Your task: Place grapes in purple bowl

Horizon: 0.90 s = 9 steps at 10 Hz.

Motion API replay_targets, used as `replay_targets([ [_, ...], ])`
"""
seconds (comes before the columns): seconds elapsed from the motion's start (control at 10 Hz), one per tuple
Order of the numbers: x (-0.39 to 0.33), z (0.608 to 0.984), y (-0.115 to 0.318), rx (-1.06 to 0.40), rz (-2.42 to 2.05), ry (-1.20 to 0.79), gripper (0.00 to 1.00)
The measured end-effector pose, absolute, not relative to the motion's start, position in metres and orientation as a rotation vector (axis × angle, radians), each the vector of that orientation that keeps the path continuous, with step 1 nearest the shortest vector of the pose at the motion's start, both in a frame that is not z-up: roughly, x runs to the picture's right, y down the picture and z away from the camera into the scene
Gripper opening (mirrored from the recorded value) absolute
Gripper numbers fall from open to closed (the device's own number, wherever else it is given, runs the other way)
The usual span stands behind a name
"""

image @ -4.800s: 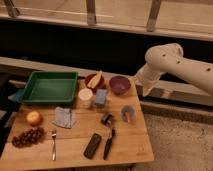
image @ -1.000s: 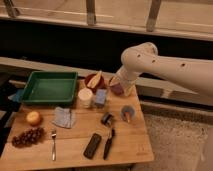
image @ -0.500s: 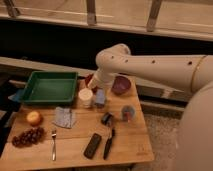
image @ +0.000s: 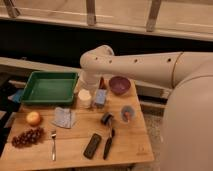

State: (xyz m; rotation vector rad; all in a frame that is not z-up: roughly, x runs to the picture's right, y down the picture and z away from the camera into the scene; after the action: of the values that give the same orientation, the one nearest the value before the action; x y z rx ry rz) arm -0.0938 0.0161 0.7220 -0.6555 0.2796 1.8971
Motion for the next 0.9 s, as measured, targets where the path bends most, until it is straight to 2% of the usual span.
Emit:
replay_targets([
  [0.5, -0.106, 0.726, 0.022, -0.583, 1.799, 0.33, 0.62],
  [0.9, -0.185, 0.737, 0.044, -0.666, 1.685, 0.309, 0.62],
])
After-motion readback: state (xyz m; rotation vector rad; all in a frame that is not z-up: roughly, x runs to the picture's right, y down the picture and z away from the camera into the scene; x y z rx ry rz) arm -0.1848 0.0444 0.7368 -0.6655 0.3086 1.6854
